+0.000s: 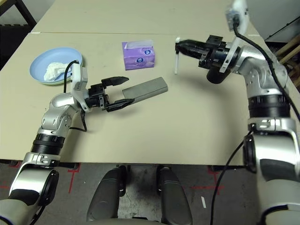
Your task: Organize and tidy the items on the table.
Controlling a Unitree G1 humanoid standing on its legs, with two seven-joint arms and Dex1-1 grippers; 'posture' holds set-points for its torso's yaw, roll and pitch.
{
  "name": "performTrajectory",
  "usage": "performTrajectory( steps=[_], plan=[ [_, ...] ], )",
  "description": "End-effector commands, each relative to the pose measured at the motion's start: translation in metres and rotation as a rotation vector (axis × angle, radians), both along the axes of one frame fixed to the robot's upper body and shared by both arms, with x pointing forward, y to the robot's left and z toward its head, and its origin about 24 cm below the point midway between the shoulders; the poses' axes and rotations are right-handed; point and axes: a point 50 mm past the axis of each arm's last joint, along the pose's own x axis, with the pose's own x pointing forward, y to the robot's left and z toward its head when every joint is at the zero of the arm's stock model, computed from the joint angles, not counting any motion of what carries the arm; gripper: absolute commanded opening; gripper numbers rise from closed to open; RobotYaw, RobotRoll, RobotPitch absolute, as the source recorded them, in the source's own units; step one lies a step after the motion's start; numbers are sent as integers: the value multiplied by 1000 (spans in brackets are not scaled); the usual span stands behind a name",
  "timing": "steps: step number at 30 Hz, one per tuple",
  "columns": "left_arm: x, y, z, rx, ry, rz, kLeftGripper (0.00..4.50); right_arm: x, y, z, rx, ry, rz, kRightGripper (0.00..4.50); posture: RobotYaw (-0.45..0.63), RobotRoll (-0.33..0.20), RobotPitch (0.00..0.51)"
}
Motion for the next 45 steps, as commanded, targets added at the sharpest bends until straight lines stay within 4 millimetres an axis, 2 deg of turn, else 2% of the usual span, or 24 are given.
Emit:
performTrajectory(
  steps=[1,6,11,18,23,28,37,38,45],
  plan=[
    [0,0,-1,-2,0,-3,4500,-7,-15,5,129,-110,-225,406,89,0,222],
    [1,0,-1,4,1,-8,4500,-11,-34,5,246,-212,-505,406,86,0,219],
    [2,1,-1,8,0,-8,4500,-13,-53,8,301,-253,-642,406,88,0,214],
    [2,1,-1,9,-1,-7,4500,-17,-69,4,265,-263,-772,406,87,0,210],
    [2,2,-1,10,-1,-7,4500,-19,-69,-7,232,-218,-788,406,82,0,209],
    [3,1,0,12,-2,-13,4500,-20,-60,-20,200,-151,-770,406,78,0,207],
    [3,1,1,12,-7,-12,4500,-19,-52,-32,157,-69,-752,406,85,0,205],
    [3,1,1,10,-11,-6,4500,-19,-52,-33,154,-64,-750,1160,87,0,204],
    [3,3,2,7,-17,4,4500,-17,-49,-30,157,-66,-736,3745,95,0,202]
  ],
)
